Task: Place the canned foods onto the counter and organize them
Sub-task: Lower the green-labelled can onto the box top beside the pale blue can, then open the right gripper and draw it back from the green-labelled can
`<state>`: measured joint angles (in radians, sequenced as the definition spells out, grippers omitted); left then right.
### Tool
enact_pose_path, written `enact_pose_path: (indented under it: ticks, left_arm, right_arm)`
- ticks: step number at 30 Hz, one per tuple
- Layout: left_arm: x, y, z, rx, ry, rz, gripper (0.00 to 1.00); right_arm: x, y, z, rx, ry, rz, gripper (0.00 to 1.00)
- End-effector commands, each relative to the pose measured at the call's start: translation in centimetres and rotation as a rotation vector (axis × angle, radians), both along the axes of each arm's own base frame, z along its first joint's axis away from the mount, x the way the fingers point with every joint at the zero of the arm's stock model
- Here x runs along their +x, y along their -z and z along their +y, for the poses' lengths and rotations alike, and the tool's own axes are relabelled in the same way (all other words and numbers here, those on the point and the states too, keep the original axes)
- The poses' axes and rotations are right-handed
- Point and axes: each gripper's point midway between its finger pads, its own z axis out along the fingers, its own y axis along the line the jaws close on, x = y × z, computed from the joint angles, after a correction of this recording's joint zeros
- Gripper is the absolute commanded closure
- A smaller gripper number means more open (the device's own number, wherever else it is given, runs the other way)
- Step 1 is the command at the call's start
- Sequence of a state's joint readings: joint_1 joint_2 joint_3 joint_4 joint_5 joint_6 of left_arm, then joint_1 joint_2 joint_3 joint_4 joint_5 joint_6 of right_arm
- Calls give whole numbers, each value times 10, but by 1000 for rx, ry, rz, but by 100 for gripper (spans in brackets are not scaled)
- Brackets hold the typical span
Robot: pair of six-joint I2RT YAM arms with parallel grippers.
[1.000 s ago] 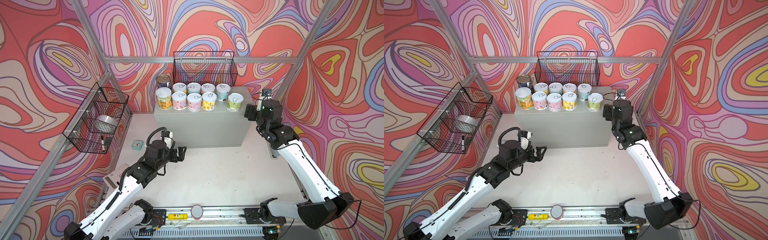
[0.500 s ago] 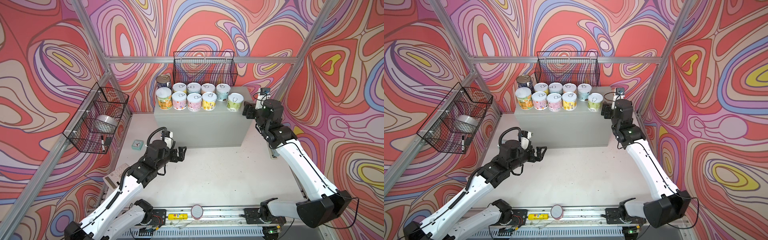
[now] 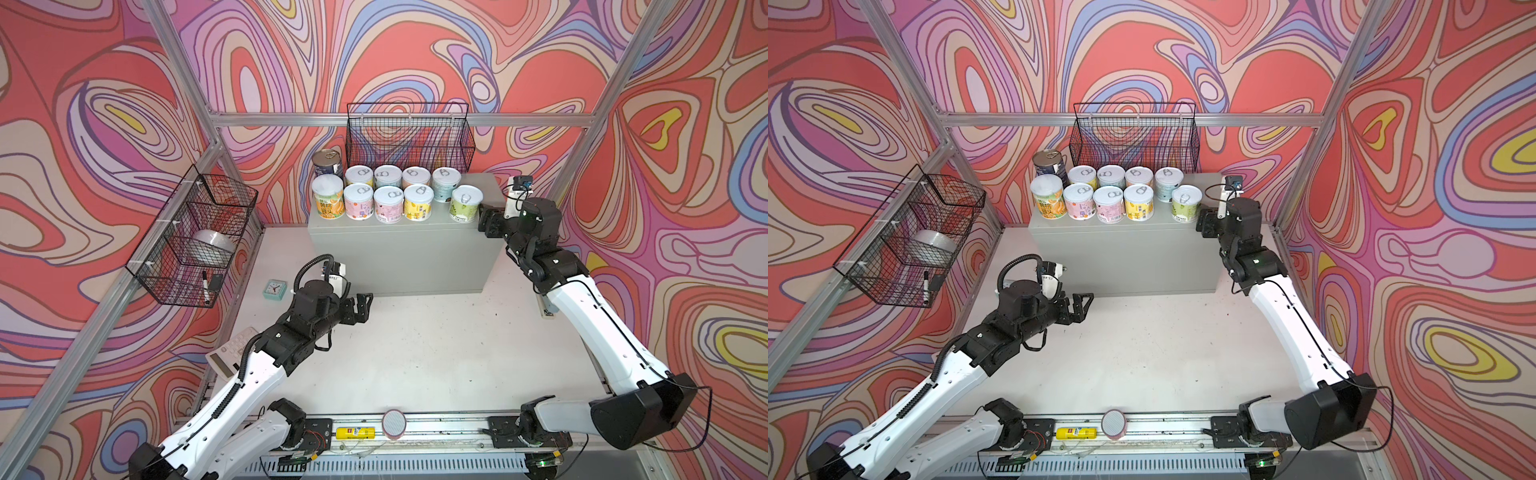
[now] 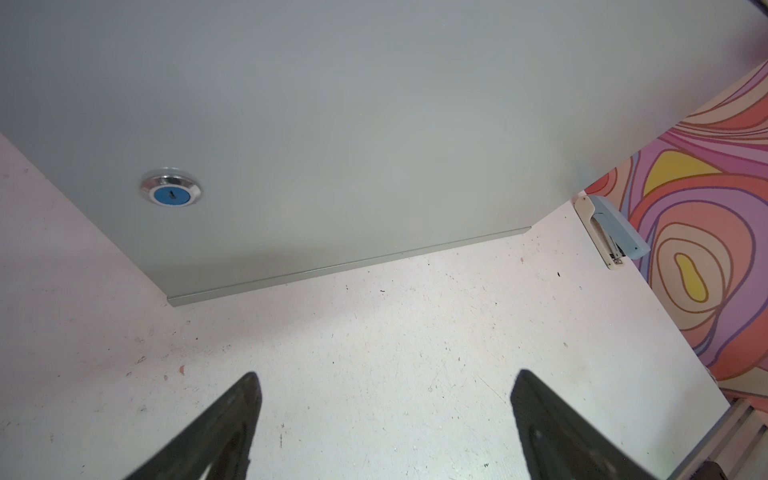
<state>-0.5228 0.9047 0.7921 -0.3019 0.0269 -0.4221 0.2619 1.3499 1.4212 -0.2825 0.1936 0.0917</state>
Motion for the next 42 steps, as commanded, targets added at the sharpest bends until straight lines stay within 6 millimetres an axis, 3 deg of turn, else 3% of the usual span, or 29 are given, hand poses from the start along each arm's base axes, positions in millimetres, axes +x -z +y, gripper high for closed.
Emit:
enact_pose_path:
  ticks: [1,28,42]
  left_arm:
    - [2,-2,2,-3,-11,-20,5]
    - [2,-1,3,-7,-18,-16,6]
    - [2,0,3,-6,-18,-17,6]
  right_arm:
    - [3,-6,9,40,-49,-17,16]
    - [-2,-3,41,90,-204,-24,18]
    - [-15,-3,60,70,-249,-38,18]
